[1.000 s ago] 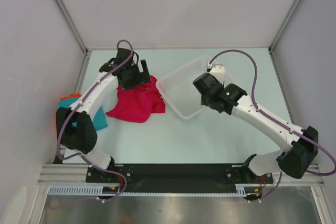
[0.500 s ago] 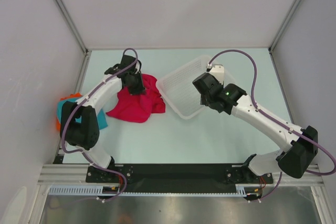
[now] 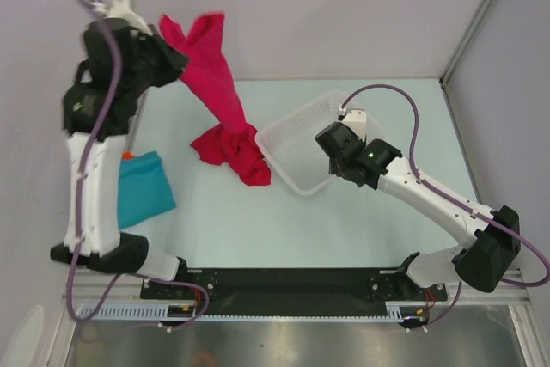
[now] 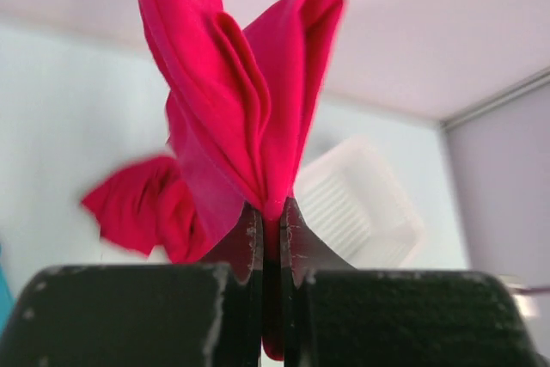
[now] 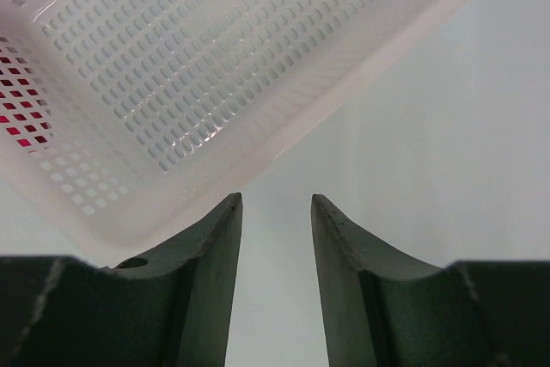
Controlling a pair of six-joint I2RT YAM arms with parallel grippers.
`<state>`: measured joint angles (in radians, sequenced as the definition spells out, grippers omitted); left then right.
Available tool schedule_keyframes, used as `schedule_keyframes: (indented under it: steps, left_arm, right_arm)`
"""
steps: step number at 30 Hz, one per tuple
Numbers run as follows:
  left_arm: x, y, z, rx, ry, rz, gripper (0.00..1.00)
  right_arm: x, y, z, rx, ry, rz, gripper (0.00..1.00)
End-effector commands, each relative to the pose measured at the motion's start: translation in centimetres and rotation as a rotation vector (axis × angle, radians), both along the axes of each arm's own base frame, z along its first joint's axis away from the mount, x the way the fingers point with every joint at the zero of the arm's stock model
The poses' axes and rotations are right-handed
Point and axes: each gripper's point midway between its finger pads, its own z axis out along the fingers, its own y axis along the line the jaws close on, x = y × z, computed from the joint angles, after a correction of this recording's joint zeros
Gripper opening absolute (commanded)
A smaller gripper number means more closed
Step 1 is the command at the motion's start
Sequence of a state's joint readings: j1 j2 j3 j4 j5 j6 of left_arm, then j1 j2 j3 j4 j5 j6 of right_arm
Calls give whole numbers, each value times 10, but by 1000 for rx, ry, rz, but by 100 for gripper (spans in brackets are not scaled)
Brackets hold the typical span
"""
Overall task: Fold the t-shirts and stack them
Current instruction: Move the tshirt to the center of the board
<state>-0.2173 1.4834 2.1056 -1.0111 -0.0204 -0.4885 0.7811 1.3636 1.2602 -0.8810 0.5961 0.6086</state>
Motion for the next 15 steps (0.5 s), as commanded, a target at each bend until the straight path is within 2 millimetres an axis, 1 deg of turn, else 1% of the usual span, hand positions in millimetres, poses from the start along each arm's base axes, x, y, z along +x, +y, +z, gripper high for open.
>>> schedule_keyframes:
  steps: [1, 2, 3, 6, 7, 9, 10, 12, 13, 14, 15]
  left_arm:
    - [-87, 31, 91, -47, -224, 70, 0]
    - [-100, 35, 99, -56, -255, 77, 0]
    - [-104, 36, 101, -58, -264, 78, 0]
    - [-105, 38, 94, -43, -242, 84, 0]
    - [-100, 37, 84, -33, -216, 83, 0]
    - [-94, 34, 74, -26, -193, 69, 0]
    - [-83, 29, 58, -19, -160, 58, 0]
    - [-76, 22, 43, -21, -135, 27, 0]
    - [-64, 18, 21, -14, -95, 19, 0]
    - [-59, 16, 9, -10, -74, 13, 0]
    - [-52, 14, 3, -16, -74, 5, 0]
  right_arm:
    - [6, 3, 12, 45, -46, -3, 43]
    - [6, 4, 13, 49, -48, -1, 43]
    - [6, 5, 13, 48, -47, 0, 43]
    - [6, 7, 13, 54, -44, 9, 43]
    - [6, 8, 12, 55, -42, 11, 43]
    - [6, 10, 14, 63, -44, 14, 43]
    - [5, 10, 14, 61, -45, 14, 43]
    - [4, 9, 14, 64, -45, 9, 43]
    - [2, 9, 13, 61, -41, 11, 43]
    - [2, 9, 13, 61, -42, 9, 43]
    - [2, 8, 14, 63, -44, 6, 43]
